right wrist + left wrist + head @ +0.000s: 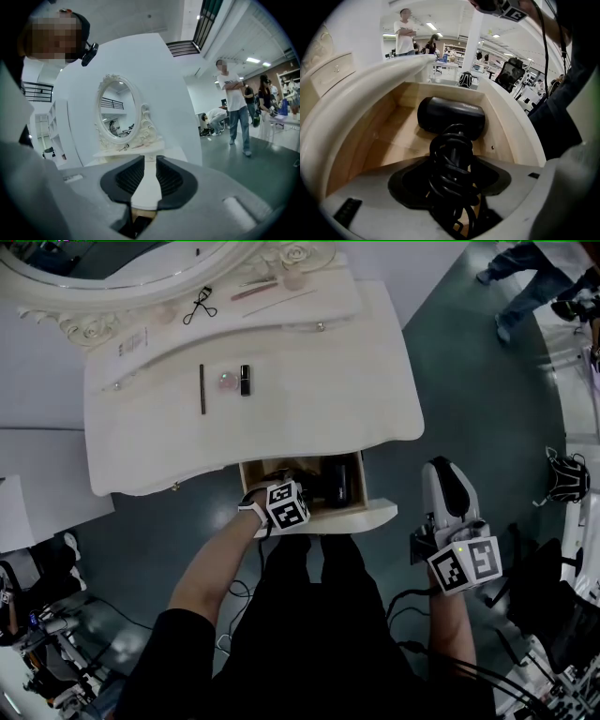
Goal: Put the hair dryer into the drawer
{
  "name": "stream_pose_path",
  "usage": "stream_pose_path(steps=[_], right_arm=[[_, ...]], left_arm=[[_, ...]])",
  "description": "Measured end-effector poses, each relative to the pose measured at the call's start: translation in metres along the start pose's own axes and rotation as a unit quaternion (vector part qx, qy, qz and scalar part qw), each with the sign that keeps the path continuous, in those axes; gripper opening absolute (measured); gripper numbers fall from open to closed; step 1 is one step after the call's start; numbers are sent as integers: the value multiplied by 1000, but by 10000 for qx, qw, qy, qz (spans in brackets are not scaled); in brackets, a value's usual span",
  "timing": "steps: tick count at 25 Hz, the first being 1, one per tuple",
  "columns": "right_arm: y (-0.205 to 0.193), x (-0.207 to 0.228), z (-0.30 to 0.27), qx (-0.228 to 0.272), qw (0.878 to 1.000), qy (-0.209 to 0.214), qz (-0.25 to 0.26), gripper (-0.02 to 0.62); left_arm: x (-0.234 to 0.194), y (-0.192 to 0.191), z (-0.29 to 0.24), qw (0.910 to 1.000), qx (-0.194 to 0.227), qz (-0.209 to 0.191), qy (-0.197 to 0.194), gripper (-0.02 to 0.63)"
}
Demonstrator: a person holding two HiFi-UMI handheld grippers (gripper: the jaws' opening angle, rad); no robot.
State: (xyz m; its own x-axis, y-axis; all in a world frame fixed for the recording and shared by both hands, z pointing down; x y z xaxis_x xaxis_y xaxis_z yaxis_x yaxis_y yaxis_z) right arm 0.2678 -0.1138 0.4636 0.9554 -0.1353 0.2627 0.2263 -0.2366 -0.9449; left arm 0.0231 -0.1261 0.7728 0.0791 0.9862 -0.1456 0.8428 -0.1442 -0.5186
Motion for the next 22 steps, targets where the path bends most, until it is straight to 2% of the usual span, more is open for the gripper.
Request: stream_pose_path(steps=[5,12,16,22], right_arm=[[-2,-1,-3,-40,10000,47,-53,78],[3,-5,-7,-26,9999,127,-14,75],[5,-7,-8,-10,9999,171,7,75],[10,-8,-14,60,9996,257,25,75]], left_arm=[[0,-5,-5,9999,13,126,-42,262],[5,-9,-9,9995,-262,164,-72,266],[7,-13,-13,9990,-422,145,60,268],[5,-13,-3,9987,-352,168,342,283]])
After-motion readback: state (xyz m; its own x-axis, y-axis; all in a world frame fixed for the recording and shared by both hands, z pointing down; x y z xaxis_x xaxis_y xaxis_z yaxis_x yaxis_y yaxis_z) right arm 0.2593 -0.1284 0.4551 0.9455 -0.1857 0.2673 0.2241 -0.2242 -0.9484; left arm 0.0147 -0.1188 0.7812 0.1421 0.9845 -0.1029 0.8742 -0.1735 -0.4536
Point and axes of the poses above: the fingertips, and each gripper's own axes: z backward along the fingers, x to its right, y out of its top, the point moved 8 cm from there along z, backward along the fingers, and after that the axes turned 6 degrees about x, right-handed, at the moved point
